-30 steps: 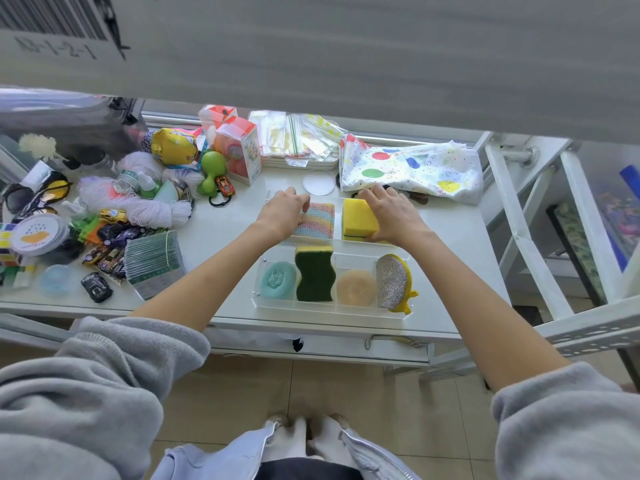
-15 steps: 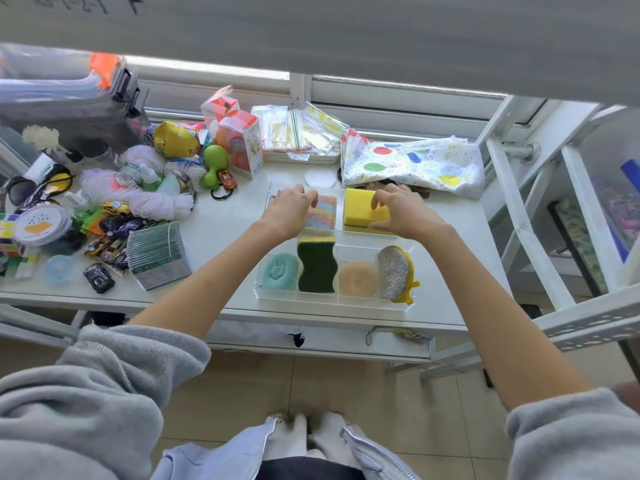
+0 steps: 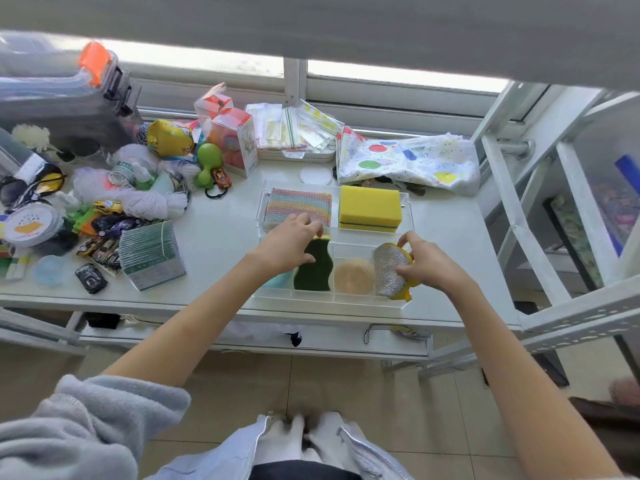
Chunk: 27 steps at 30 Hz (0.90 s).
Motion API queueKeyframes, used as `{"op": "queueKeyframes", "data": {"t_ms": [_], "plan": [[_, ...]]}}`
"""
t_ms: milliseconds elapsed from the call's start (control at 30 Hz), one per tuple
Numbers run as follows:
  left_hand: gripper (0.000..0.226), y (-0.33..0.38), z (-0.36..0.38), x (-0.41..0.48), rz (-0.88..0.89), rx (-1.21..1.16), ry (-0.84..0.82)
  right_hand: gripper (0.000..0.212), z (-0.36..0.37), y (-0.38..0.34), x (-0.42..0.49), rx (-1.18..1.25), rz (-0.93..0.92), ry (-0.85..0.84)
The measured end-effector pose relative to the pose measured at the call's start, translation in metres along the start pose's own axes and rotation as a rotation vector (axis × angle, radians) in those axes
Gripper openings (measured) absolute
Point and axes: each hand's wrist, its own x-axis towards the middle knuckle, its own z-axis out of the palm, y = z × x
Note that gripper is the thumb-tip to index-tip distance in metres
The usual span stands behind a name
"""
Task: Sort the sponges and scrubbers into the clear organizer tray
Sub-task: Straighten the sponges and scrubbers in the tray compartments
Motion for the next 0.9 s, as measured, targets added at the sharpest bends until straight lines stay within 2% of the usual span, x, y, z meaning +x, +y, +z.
{"op": "queueKeyframes", "data": {"t_ms": [200, 333, 500, 667, 800, 900], "plan": [[0.043, 0.005, 0.006, -0.004, 0.002, 0.096, 0.073, 0.041, -0.012, 0.003, 0.008, 0.021, -0.036, 0.034], [0.040, 0.005, 0.008, -0.007, 0.005, 0.075, 0.103, 0.040, -0.006, -0.001, 0.017, -0.017, -0.056, -0.035], [0.039, 0.006, 0.011, -0.011, 0.002, 0.038, 0.159, 0.030, 0.001, 0.006, 0.022, 0.063, -0.014, 0.080], [0.039, 0.007, 0.015, -0.013, -0.002, 0.021, 0.186, 0.025, 0.005, 0.012, 0.021, 0.137, -0.024, 0.096], [0.041, 0.006, 0.017, -0.013, -0.005, 0.014, 0.197, 0.025, 0.016, 0.009, 0.017, 0.081, 0.001, 0.264], [0.043, 0.004, 0.018, -0.014, -0.007, 0.007, 0.197, 0.022, 0.024, 0.006, 0.012, -0.065, -0.027, 0.388]]}}
